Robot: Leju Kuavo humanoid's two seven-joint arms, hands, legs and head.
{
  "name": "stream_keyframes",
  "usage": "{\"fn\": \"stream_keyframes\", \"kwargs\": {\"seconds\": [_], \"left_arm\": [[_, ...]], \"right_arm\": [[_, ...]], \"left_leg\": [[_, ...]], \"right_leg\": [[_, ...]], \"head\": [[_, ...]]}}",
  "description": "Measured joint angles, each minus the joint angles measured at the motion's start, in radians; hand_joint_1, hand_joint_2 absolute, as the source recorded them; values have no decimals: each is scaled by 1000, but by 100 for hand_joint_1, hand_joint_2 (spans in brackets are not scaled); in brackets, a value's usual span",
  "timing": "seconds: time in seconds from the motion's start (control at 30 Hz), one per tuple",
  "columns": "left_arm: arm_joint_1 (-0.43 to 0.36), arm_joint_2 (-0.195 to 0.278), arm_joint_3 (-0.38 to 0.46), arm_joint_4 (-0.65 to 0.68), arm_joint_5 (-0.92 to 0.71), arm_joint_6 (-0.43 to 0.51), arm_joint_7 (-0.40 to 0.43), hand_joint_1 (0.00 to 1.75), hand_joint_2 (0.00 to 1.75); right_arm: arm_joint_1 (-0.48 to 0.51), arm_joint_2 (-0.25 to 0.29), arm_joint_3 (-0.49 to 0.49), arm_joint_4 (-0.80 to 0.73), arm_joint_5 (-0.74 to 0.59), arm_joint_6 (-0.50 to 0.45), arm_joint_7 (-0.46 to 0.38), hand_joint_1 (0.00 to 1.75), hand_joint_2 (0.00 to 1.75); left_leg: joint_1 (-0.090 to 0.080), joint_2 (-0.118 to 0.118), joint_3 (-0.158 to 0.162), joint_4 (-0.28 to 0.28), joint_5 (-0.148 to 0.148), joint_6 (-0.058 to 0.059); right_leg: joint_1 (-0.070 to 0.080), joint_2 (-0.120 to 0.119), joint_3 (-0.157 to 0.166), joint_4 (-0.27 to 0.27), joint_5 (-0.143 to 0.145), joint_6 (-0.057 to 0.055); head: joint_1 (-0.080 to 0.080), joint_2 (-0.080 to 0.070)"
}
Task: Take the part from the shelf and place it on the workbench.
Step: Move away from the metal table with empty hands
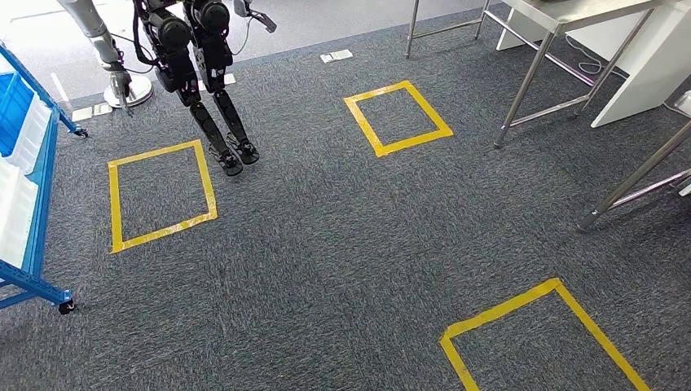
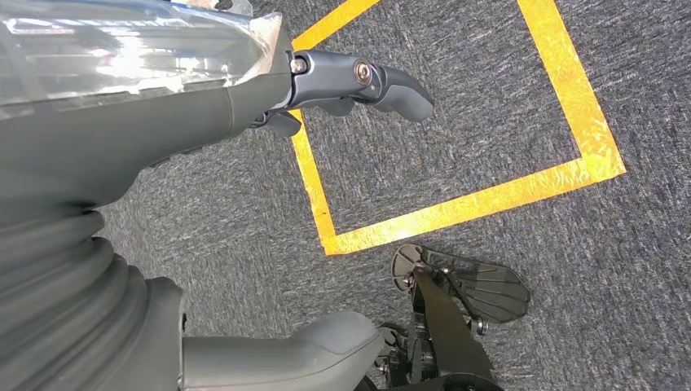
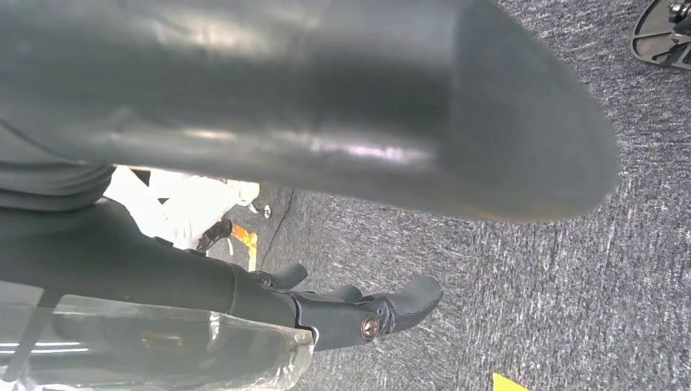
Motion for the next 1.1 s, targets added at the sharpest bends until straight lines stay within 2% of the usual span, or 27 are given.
{"fn": "stream_keyframes", "kwargs": {"seconds": [1.0,1.1], "left_arm": [[0,0,0,0,-1,0,10,0,175],[0,0,1,0,1,2,9,0,175]], "right_arm": [[0,0,0,0,-5,-17,-4,0,0],[1,0,-3,0,-18,-43,-28,0,0]], "left_leg": [[0,0,0,1,0,0],[0,0,0,1,0,0]], "right_leg": [[0,0,0,1,0,0],[0,0,0,1,0,0]], "head": [[0,0],[0,0]]}}
